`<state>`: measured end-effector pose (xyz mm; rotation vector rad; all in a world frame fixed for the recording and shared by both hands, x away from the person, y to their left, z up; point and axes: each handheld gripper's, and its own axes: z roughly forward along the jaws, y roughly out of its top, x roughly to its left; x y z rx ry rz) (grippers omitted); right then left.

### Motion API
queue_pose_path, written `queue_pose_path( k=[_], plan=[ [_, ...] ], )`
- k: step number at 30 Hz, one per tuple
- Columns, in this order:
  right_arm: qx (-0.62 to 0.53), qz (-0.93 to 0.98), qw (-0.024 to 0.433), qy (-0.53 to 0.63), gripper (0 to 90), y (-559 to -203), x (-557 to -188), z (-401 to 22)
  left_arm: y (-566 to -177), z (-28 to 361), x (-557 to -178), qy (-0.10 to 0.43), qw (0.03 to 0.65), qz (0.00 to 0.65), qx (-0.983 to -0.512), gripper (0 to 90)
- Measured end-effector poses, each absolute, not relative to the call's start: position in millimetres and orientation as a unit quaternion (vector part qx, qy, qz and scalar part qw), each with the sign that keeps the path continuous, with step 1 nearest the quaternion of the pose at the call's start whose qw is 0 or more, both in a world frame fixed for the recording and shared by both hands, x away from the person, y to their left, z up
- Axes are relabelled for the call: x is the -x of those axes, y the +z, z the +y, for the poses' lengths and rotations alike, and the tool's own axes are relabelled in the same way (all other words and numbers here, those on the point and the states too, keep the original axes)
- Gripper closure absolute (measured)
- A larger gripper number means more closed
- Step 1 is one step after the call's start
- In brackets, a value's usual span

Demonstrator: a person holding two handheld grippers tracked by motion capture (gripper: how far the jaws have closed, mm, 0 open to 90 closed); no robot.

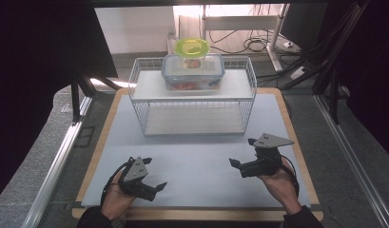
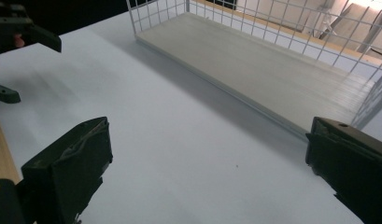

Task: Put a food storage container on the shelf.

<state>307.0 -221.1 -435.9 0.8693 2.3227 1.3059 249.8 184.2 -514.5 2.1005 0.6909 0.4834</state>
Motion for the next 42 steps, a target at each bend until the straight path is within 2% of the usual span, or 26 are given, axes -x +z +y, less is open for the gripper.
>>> queue_pose_path(
  k=[32, 42],
  plan=[
    [-0.347, 0.831, 0.196, 0.387, 0.3, -487, -285, -259, -519, 184, -252, 0.183, 0.422, 0.278, -0.843, 2.2],
    [-0.357, 0.843, 0.182, 0.358, 0.3, -504, -282, -262, -522, 183, -254, 0.172, 0.414, 0.281, -0.848, 2.0]
  ],
)
